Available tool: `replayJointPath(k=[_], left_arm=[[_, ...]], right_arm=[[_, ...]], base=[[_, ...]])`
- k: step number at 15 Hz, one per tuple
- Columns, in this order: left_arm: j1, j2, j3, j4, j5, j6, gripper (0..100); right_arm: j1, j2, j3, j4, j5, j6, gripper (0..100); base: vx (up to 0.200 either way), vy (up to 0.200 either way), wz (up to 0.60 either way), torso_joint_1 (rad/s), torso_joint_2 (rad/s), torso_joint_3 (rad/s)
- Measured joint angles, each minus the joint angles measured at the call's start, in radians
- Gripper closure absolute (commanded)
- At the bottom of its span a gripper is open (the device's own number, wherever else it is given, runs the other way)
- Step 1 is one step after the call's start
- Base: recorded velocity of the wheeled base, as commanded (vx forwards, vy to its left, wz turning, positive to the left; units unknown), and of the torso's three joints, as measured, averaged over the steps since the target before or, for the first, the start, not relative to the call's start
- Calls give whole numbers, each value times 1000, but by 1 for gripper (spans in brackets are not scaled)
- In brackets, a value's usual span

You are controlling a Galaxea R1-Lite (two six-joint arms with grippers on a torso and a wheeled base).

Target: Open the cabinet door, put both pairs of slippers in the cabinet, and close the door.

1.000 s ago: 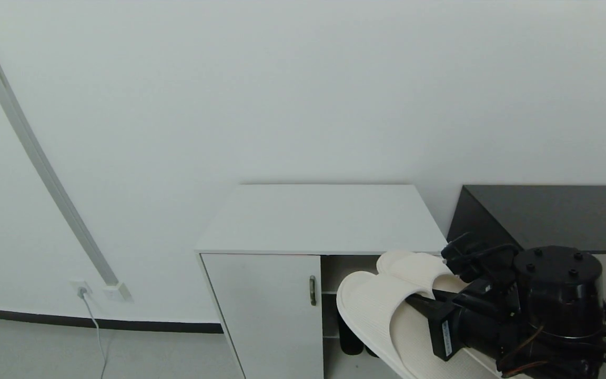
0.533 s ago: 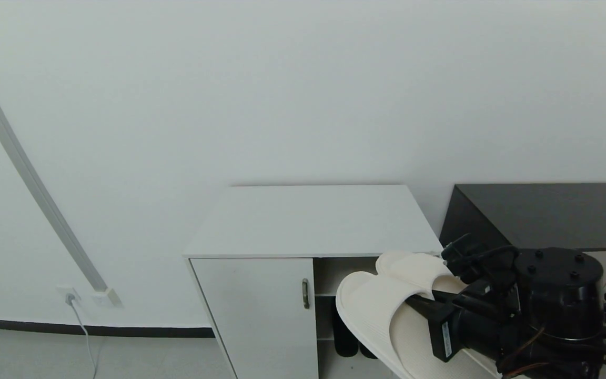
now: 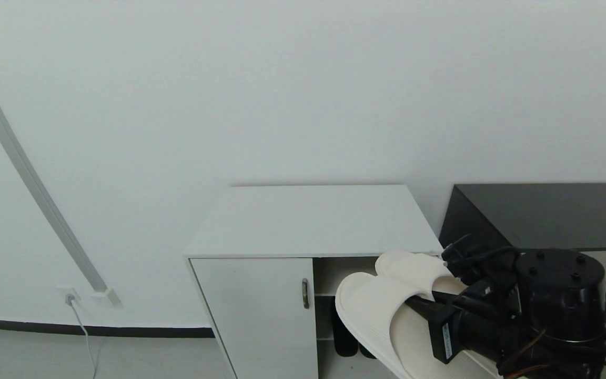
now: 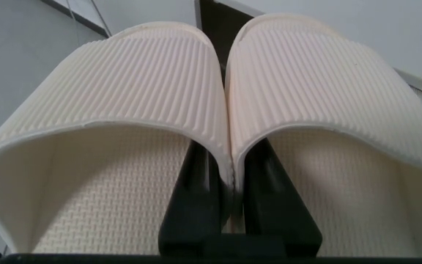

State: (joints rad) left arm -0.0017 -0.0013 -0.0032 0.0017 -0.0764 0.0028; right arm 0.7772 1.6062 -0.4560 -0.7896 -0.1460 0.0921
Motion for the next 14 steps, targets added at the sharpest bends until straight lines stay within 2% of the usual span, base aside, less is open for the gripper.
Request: replayJointPath(k=[8, 14], left_arm=[[0, 0, 0, 0, 0, 0, 100], [0, 0, 0, 0, 0, -1, 100]], right_arm=[[6, 13, 13, -23, 0, -11, 100], [9, 22, 19, -30, -1, -13, 100]], base=[[0, 0, 0, -143, 325, 181], [0, 0, 0, -212, 509, 295]])
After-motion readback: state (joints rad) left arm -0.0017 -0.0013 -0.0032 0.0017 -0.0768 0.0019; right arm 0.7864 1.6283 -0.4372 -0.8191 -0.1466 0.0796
